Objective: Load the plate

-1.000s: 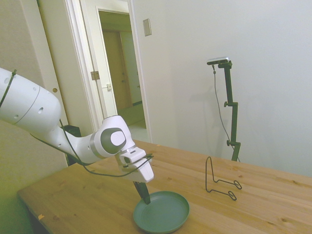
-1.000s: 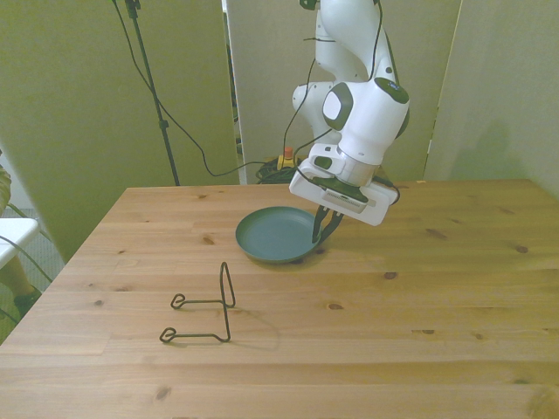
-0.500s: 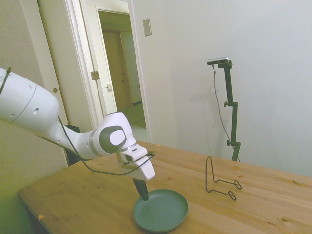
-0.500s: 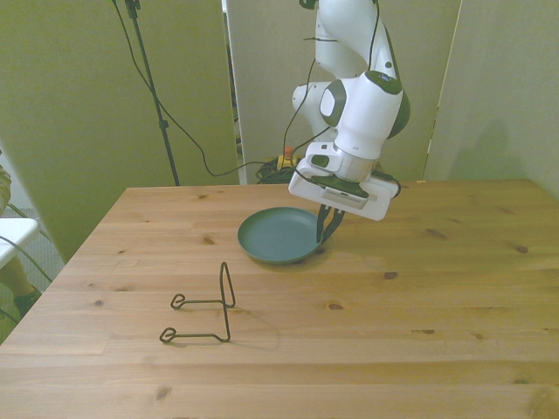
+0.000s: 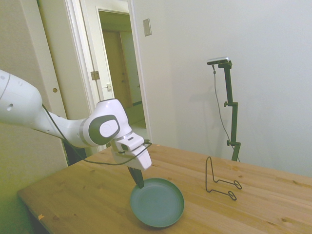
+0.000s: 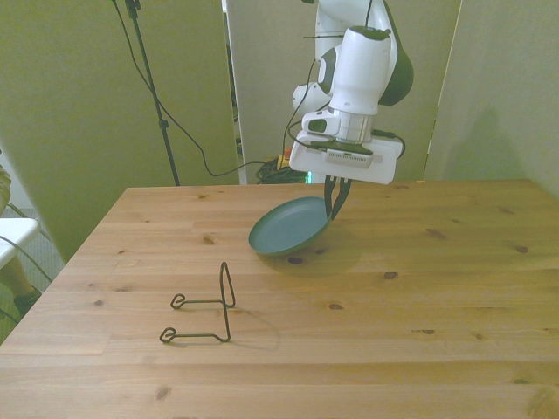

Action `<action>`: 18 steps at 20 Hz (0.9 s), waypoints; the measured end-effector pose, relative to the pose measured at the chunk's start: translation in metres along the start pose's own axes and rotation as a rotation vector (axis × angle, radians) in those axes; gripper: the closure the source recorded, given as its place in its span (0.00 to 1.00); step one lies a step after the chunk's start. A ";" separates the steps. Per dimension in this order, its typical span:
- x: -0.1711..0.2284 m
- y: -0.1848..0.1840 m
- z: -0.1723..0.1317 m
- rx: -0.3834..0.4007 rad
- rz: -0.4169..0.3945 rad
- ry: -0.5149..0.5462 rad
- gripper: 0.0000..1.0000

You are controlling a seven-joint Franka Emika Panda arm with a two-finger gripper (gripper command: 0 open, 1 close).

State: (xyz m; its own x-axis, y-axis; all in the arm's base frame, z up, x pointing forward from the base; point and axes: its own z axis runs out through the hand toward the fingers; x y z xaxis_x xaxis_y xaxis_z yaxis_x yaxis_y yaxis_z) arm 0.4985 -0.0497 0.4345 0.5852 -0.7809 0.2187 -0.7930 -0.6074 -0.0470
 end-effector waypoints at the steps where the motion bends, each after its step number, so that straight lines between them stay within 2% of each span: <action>1: 0.003 0.003 -0.011 0.028 -0.005 -0.004 1.00; 8: 0.035 0.037 -0.092 0.198 -0.089 -0.075 1.00; 18: 0.087 0.067 -0.136 0.321 -0.154 -0.131 1.00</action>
State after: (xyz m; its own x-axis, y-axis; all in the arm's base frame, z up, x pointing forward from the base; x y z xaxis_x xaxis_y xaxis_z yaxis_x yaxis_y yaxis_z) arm 0.4734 -0.1390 0.5826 0.7265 -0.6762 0.1218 -0.6125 -0.7177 -0.3312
